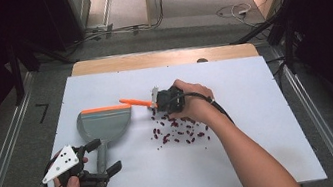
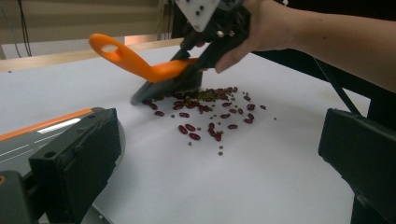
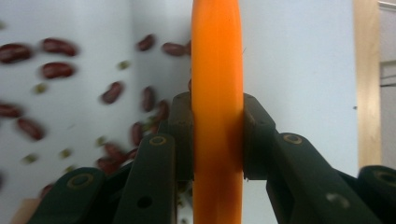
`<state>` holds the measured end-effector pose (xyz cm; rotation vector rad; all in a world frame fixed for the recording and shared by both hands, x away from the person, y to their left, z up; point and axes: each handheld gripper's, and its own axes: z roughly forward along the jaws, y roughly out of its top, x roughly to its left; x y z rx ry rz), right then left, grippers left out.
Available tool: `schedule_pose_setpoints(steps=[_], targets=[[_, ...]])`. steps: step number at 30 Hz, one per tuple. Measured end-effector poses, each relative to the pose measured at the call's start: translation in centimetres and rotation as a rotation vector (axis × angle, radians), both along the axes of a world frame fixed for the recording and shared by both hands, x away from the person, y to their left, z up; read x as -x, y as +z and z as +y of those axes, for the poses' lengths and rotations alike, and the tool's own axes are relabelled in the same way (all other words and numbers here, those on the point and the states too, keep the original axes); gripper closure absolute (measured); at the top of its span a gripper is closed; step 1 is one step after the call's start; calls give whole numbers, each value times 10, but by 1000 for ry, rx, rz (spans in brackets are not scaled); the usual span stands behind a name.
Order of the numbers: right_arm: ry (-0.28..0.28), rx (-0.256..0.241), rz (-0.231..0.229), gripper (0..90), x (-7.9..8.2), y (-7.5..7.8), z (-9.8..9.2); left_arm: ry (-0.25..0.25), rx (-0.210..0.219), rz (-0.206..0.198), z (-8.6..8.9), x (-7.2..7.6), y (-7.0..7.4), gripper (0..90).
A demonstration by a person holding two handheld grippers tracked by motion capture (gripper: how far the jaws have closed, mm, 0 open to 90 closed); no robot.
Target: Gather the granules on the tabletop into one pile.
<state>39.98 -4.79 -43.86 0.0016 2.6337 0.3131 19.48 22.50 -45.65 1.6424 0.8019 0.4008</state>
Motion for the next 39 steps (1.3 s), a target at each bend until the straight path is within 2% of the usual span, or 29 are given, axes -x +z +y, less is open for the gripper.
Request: schedule_pose_setpoints(steps=[5,11,13,14,17,19,20,24,27,28,29,31,34,36,37,39], targets=[[40,-2,8,689,19,-2,-12,-2,1,3,-2,0,0,2],[84,0,27,689,32,-2,-22,-3,-2,5,-3,-1,-1,3],[84,-10,7,688,32,1,-23,-3,-3,6,-3,-1,-1,2],[91,-17,15,688,31,2,-23,-3,-5,6,-2,-1,-1,3],[83,-48,-20,688,30,7,-24,-3,-2,7,-2,-2,-1,3],[92,-49,-29,688,28,10,-21,-1,-2,8,-2,-2,-2,3],[90,-49,-49,688,28,10,-18,-1,-2,8,-2,-3,-1,3],[135,-41,-41,688,27,2,-3,-5,-3,6,-2,-2,-1,2],[157,-34,-14,688,30,-3,3,-6,-4,7,-2,-2,-1,3],[159,-19,-16,688,32,-4,3,-6,-3,7,-2,-2,-2,3],[151,-6,-15,688,35,-4,3,-6,-2,9,-1,-3,-2,2],[181,10,-8,688,37,-2,0,-6,-2,11,-1,-3,-2,3],[195,21,24,689,43,0,-6,-5,-5,11,-2,-3,-2,3],[201,13,29,688,45,1,-10,-6,-5,11,-3,-3,-2,3],[201,5,14,688,44,3,-11,-6,-5,10,-3,-3,-2,3],[170,-21,10,688,45,7,-14,-5,-6,11,-3,-3,-2,2]])
